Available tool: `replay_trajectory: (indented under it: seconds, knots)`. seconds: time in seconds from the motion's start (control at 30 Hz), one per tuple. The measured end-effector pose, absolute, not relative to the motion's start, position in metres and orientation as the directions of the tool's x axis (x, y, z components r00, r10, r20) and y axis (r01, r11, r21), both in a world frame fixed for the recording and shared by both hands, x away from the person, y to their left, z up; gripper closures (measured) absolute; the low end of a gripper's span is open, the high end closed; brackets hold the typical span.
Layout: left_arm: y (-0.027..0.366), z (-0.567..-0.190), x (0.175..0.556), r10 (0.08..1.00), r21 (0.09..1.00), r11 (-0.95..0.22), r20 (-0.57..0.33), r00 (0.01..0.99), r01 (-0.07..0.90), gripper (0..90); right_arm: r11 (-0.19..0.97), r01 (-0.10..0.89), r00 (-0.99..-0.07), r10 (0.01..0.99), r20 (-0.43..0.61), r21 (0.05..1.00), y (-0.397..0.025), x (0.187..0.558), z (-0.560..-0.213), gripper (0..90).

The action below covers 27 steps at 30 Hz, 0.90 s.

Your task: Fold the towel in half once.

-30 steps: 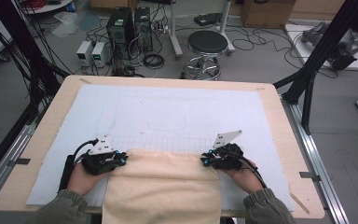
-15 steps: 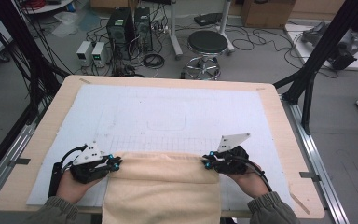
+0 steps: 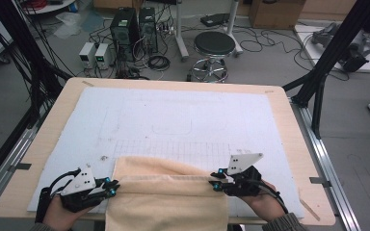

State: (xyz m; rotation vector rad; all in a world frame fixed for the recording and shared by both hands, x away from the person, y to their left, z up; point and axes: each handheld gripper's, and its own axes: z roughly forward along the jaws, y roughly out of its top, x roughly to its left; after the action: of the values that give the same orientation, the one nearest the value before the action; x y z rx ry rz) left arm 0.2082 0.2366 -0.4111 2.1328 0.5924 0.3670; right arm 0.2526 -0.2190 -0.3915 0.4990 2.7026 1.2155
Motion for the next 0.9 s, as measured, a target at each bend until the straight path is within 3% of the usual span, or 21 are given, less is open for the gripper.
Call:
replay_trajectory:
  seconds: [0.33,0.9]
  knots:
    - [0.232,-0.414,0.212,0.533,0.811,-0.511,0.039,0.845,0.284,80.9,0.596,0.239,-0.932,0.363,0.008,0.766,-0.221,0.256,-0.391,62.9]
    - [0.228,-0.414,0.213,0.516,0.811,-0.519,0.045,0.855,0.27,81.0,0.599,0.234,-0.93,0.369,-0.005,0.766,-0.22,0.262,-0.387,58.8]
